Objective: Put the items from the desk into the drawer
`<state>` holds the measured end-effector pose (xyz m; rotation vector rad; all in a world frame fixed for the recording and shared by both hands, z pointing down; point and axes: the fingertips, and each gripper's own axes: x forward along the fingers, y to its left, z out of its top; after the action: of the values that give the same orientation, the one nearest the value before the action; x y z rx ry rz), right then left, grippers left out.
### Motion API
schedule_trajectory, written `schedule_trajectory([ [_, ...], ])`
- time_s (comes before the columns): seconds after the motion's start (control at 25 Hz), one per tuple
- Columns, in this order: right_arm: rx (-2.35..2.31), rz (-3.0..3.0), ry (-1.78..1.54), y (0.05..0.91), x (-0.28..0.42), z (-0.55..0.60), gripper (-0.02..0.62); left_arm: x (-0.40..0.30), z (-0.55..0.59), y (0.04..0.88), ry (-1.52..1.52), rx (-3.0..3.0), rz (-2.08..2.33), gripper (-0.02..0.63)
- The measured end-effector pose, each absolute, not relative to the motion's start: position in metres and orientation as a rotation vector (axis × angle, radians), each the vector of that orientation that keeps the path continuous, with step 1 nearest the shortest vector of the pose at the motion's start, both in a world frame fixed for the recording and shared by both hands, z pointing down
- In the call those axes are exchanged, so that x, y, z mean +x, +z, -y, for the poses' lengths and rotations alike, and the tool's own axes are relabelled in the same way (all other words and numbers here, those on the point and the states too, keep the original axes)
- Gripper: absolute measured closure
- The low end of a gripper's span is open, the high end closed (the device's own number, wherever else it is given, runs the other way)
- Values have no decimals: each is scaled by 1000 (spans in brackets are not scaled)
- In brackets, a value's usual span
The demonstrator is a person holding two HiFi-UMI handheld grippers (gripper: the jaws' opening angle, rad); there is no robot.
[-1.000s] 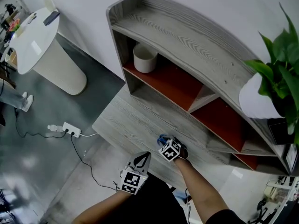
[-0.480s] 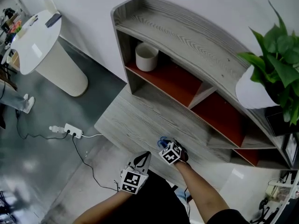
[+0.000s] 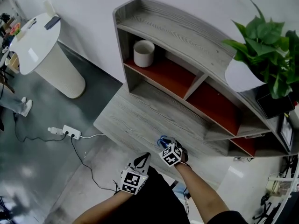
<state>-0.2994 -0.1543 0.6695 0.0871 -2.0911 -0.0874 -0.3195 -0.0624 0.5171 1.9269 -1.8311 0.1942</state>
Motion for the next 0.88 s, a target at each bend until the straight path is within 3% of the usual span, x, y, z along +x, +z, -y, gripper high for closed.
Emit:
schedule_trajectory([
  [0.88,405,2304,4,580,-231,91,506,-256,10,490,184,2080,1778,592],
])
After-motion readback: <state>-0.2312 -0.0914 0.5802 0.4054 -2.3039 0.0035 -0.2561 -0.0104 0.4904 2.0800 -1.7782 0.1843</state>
